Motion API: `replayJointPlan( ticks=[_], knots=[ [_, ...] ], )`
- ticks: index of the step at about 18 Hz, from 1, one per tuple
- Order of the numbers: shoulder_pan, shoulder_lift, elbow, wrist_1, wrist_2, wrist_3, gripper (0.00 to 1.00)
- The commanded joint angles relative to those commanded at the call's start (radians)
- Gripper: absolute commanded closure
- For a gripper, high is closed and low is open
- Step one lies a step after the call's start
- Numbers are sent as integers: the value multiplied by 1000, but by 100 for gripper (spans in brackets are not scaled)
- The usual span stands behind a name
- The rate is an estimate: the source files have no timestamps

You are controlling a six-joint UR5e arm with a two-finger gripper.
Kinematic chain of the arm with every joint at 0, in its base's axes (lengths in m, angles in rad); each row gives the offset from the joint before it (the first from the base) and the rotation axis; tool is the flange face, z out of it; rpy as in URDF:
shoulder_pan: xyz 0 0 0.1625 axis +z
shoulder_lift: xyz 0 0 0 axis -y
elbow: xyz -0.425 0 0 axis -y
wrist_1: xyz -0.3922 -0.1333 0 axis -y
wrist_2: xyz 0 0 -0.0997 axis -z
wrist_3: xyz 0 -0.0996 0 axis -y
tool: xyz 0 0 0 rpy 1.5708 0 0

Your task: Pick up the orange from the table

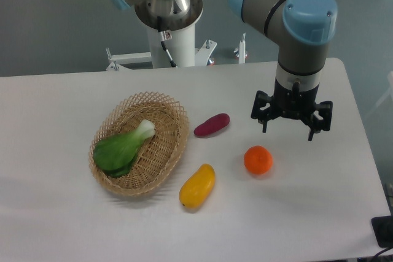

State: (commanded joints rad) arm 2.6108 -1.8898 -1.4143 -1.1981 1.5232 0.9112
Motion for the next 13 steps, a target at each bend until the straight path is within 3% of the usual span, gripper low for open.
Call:
replayJointPlan(
  ticks=[6,11,13],
  knots=[
    [-3,-9,-8,60,-2,-15,0],
    [-5,-24,-15,66,-6,-15,0],
    [-9,-37,-34,106,-6,-32,0]
  ],
)
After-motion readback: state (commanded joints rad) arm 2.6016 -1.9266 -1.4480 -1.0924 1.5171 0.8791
